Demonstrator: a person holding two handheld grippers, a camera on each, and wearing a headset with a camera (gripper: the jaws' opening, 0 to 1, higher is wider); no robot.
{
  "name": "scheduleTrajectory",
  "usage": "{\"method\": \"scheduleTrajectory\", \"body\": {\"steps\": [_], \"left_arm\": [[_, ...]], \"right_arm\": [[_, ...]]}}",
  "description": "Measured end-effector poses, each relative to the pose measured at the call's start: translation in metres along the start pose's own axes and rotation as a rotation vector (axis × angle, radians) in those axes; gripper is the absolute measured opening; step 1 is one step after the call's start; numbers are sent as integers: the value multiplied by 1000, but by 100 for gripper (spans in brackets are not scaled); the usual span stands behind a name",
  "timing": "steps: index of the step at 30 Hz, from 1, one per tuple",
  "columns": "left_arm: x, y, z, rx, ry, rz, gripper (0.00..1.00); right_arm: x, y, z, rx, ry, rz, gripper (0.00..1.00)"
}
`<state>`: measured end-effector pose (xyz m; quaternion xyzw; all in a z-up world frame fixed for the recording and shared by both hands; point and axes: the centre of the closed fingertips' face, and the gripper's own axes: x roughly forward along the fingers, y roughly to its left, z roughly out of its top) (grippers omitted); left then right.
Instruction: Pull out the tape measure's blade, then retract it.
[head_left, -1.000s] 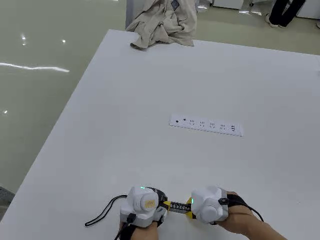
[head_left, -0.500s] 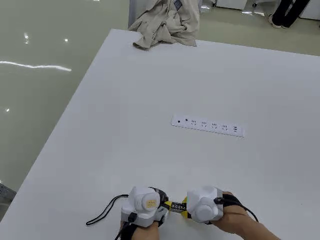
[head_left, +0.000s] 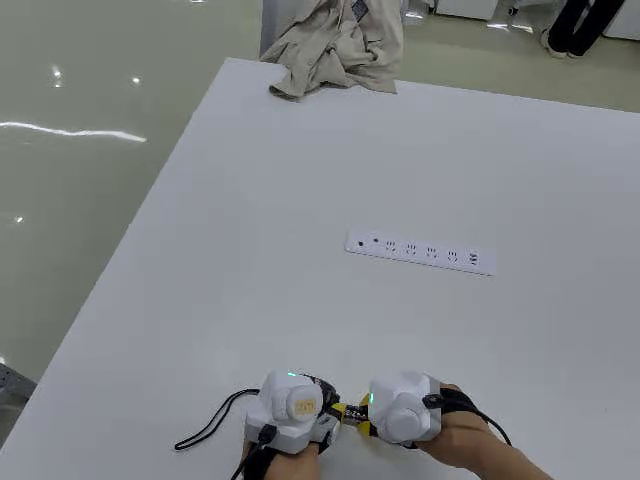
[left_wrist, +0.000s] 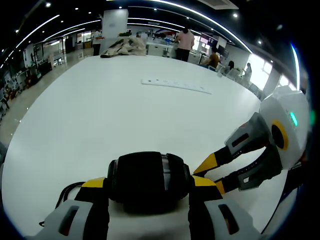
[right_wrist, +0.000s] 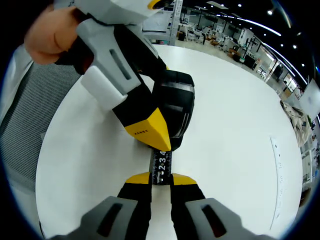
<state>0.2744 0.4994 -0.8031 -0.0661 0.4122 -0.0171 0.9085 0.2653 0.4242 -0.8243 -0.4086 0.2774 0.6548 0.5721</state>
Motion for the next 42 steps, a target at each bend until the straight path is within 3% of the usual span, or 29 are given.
{"method": "scheduleTrajectory", "body": {"steps": [22,26,28,42], "left_arm": [[-2,0,0,-1,1,1,61],[-2,-1,1,4,-9,2,61],[-1,0,0,6,-11,3,61],[-1,0,0,7,-6,1,61]], "right_arm": [[4,-1,7,89,-47,4,13],[5,-2,7,111,-68,6,13],[5,-3,8,162,-105,13,13],[9,-2,13,151,-113,10,13]]}}
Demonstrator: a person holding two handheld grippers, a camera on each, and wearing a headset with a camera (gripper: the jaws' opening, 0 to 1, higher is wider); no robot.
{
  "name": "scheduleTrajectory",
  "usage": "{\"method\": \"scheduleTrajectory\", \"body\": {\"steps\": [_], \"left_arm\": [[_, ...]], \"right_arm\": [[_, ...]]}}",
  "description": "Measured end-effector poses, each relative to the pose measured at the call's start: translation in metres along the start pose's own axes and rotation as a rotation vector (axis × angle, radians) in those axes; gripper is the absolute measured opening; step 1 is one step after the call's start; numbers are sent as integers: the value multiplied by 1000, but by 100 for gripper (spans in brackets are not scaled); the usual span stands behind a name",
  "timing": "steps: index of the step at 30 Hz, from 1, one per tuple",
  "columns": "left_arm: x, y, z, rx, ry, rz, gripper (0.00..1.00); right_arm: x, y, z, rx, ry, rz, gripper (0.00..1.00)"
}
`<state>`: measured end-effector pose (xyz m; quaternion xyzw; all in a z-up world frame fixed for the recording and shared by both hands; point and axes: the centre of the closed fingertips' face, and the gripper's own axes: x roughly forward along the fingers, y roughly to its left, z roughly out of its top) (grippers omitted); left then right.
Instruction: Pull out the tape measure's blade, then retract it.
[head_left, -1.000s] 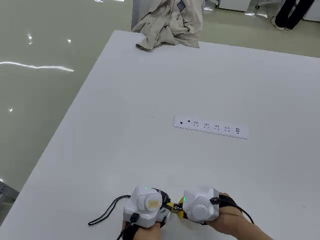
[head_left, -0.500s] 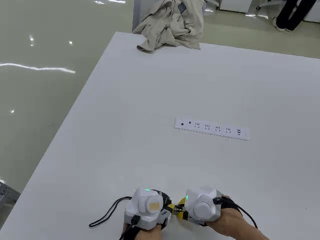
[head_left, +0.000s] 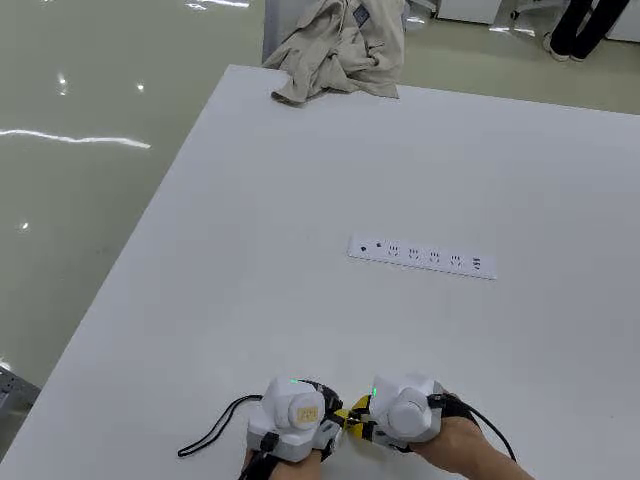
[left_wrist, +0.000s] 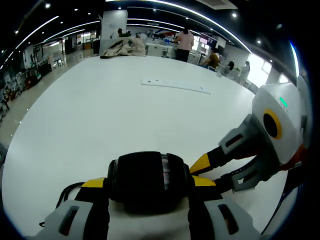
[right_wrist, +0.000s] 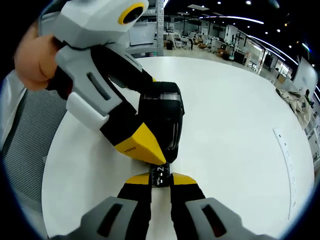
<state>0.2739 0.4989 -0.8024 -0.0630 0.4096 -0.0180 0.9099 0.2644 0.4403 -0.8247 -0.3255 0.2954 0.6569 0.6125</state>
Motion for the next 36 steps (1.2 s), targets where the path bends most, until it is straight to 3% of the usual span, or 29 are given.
{"method": "scheduleTrajectory", "body": {"steps": [36], "left_arm": [[-1,0,0,1,4,-5,61]], "right_arm": [[5,2,9,-31,-2,19,14]]}}
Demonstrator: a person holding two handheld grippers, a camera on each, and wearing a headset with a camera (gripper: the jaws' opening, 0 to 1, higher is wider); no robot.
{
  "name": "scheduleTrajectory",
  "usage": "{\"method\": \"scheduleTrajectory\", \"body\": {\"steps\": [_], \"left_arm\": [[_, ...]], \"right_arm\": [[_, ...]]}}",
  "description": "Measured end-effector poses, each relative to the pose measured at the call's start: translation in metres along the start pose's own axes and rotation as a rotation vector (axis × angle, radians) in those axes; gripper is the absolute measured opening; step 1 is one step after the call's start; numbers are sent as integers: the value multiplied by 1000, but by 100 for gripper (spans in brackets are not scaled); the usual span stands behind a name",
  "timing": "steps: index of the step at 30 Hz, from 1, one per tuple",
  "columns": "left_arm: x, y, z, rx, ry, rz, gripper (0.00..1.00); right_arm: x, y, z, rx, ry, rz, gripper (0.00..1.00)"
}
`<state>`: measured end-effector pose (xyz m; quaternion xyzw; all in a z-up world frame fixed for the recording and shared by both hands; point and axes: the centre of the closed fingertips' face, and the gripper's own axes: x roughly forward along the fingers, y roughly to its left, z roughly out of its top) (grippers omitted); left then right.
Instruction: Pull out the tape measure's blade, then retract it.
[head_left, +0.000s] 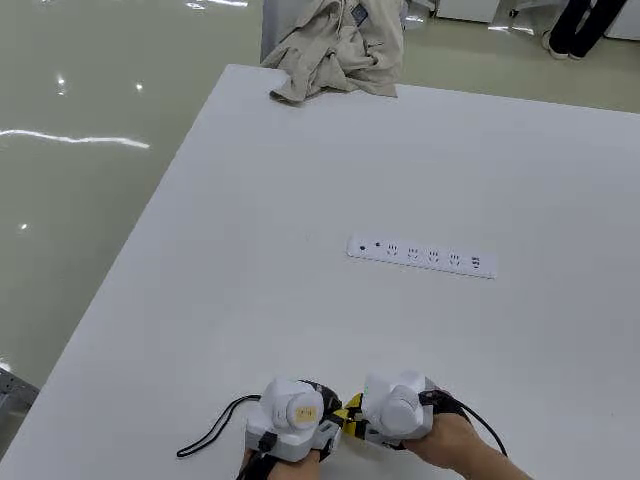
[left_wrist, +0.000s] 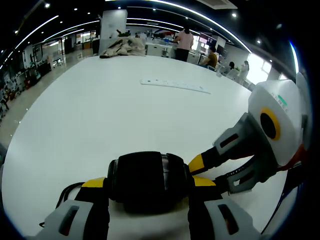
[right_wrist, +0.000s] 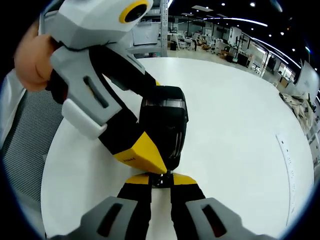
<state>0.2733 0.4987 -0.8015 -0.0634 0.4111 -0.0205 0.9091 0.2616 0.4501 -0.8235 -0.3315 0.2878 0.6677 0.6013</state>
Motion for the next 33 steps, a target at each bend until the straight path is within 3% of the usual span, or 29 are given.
{"method": "scheduleTrajectory", "body": {"steps": [33], "left_arm": [[0,0,0,-5,-6,14,63]], "right_arm": [[0,0,1,-33,18,-10,15]]}}
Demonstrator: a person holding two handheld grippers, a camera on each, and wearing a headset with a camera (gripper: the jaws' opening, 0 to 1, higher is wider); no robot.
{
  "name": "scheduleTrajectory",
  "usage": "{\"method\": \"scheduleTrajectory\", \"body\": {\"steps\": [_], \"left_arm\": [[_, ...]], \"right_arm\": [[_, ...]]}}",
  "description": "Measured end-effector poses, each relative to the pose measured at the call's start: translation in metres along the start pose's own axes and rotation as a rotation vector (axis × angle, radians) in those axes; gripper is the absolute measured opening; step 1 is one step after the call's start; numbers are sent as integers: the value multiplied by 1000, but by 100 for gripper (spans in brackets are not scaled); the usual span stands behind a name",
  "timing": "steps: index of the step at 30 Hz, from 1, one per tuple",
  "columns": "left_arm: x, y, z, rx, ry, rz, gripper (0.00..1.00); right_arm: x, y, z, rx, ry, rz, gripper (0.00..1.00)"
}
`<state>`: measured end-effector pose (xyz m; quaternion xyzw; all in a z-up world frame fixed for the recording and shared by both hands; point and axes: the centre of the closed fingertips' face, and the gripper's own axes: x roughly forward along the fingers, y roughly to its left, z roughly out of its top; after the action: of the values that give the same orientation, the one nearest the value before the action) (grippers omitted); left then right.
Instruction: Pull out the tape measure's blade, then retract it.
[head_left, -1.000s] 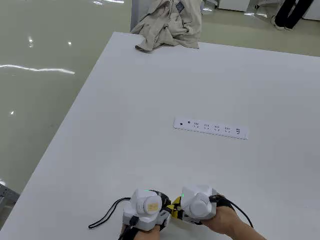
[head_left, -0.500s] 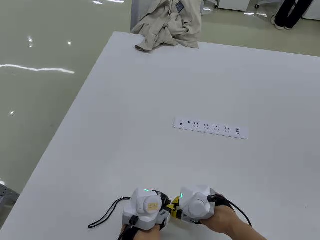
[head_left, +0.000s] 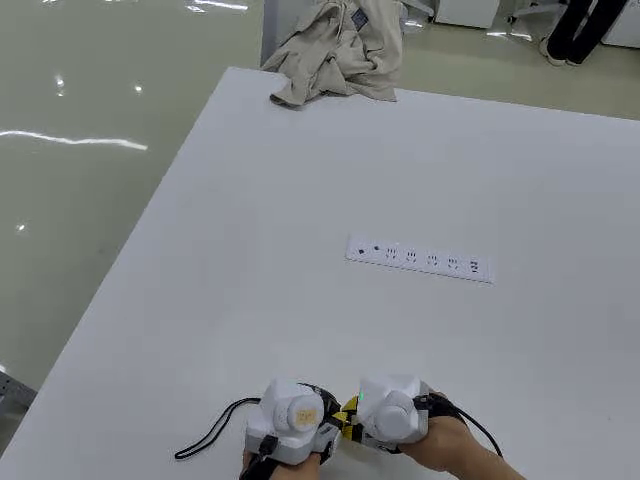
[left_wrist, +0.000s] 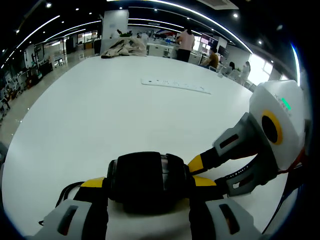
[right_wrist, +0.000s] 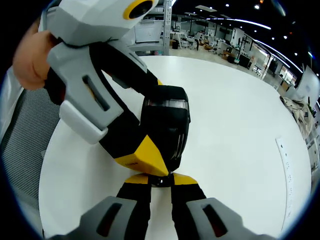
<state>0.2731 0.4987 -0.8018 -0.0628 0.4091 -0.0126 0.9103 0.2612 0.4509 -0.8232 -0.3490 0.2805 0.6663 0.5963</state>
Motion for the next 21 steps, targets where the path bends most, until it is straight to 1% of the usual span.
{"method": "scheduleTrajectory", "body": {"steps": [4,5,8,13,16,21], "left_arm": [[1,0,-2,10,1,2,64],[1,0,-2,11,-4,-2,65],[0,-1,-3,36,-4,-6,65],[-1,-1,-1,18,-24,-21,65],[-1,-1,-2,21,-21,-22,65],[-2,-2,-1,9,-25,-26,65]], "right_arm": [[-1,0,-1,-4,6,4,15],[-1,0,-1,-5,4,3,15],[0,0,-1,-2,4,-2,15],[1,-1,-3,-7,14,-7,16],[0,-1,-3,-2,11,-8,16],[1,-1,-3,7,13,-10,17]]}}
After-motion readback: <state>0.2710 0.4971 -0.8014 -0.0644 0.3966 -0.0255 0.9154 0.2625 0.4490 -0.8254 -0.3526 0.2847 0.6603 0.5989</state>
